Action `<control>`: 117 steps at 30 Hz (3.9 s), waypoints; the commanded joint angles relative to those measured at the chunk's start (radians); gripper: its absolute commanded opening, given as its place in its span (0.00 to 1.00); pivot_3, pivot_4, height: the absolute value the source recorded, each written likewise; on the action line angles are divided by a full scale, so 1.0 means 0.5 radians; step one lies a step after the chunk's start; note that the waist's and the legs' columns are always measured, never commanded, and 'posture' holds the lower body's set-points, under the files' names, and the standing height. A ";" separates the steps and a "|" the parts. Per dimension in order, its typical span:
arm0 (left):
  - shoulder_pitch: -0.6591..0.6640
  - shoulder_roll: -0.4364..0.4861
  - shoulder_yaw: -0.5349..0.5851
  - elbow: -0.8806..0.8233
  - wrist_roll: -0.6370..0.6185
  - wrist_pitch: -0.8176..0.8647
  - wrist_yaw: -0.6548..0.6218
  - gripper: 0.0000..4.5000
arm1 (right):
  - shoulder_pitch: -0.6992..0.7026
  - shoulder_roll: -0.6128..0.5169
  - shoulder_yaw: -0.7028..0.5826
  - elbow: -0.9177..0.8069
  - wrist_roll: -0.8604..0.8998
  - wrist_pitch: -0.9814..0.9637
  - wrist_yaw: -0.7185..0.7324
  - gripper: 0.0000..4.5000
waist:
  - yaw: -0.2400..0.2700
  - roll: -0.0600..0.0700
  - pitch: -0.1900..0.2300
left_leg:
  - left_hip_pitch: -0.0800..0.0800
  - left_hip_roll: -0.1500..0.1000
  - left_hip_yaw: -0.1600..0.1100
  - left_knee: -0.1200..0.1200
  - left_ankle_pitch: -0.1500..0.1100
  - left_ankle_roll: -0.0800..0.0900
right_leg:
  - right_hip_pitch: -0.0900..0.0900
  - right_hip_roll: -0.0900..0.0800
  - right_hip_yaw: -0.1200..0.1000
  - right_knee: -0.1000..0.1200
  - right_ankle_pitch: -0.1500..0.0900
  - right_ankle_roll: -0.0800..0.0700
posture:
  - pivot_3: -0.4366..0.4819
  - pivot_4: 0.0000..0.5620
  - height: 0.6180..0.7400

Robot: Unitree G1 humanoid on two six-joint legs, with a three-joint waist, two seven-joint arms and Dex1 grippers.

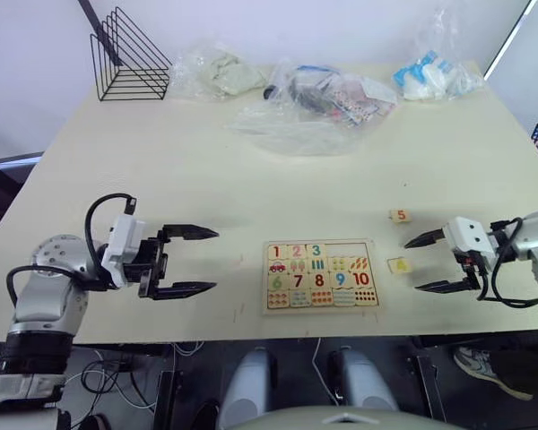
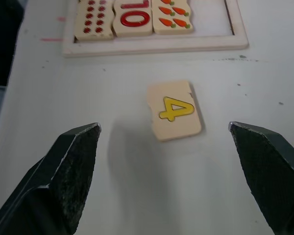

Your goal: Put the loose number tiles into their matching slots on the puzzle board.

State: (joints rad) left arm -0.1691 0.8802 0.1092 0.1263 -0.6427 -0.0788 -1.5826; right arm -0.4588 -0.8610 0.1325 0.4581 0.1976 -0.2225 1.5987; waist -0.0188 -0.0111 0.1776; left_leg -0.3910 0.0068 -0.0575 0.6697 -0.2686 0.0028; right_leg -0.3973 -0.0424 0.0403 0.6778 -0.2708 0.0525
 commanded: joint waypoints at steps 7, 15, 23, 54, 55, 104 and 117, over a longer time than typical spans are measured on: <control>0.013 0.050 0.008 -0.008 -0.051 -0.071 -0.064 1.00 | -0.164 0.057 0.096 0.192 -0.035 -0.146 0.032 0.97 | 0.000 0.001 0.000 | 0.000 0.000 -0.001 0.000 0.000 0.000 | 0.000 0.000 0.000 0.000 0.000 0.000 | 0.48 0.27 1.00; 0.030 0.029 0.027 -0.042 -0.036 -0.058 -0.064 1.00 | -0.217 0.112 0.155 0.329 -0.048 -0.240 0.032 0.80 | -0.004 0.000 0.000 | 0.001 0.000 -0.001 0.000 0.000 0.000 | 0.000 0.000 0.000 0.001 0.000 0.000 | 0.48 0.27 1.00; 0.033 0.022 0.038 -0.049 -0.027 -0.051 -0.064 1.00 | -0.202 0.076 0.215 0.296 0.016 -0.257 0.032 0.19 | -0.016 0.000 0.000 | 0.002 0.000 -0.002 0.000 0.000 0.000 | 0.001 0.000 0.001 0.001 0.000 0.000 | 0.48 0.27 1.00; 0.157 -0.064 0.140 -0.163 0.011 -0.006 0.022 1.00 | -0.460 0.142 0.534 -1.503 -0.285 1.741 -0.768 0.19 | -0.031 0.003 0.002 | -0.016 -0.001 -0.005 0.000 0.000 0.000 | -0.015 -0.004 -0.001 0.001 0.000 0.000 | 0.48 0.27 1.00; 0.162 -0.067 0.144 -0.166 0.014 -0.005 0.029 1.00 | -0.496 0.161 0.578 -1.525 -0.305 1.823 -0.781 0.19 | -0.033 0.003 0.002 | -0.016 -0.001 -0.004 0.000 0.000 0.000 | -0.016 -0.006 -0.001 0.001 0.000 0.000 | 0.48 0.27 1.00; 0.211 -0.111 0.181 -0.214 0.035 0.014 0.075 1.00 | -0.846 0.307 1.131 -1.587 -0.375 2.534 -0.993 0.19 | -0.045 0.003 0.002 | -0.016 -0.002 -0.005 0.000 0.000 0.000 | -0.017 -0.006 -0.004 0.002 0.000 0.000 | 0.48 0.27 1.00; 0.198 -0.115 0.170 -0.209 0.042 0.017 0.078 1.00 | -0.841 0.282 1.146 -1.579 -0.395 2.475 -0.978 0.42 | -0.045 0.003 0.002 | -0.016 -0.003 -0.005 0.000 0.000 0.000 | -0.017 -0.007 -0.004 0.002 0.000 0.000 | 0.48 0.27 1.00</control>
State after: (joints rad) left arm -0.0718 0.8230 0.1691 0.0489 -0.6190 -0.0652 -1.5412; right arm -0.8609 -0.7100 0.7080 -0.3141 0.0054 1.0296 1.1066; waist -0.0414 -0.0096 0.1786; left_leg -0.3989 0.0055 -0.0601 0.6695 -0.2686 0.0027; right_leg -0.4056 -0.0457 0.0385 0.6789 -0.2706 0.0526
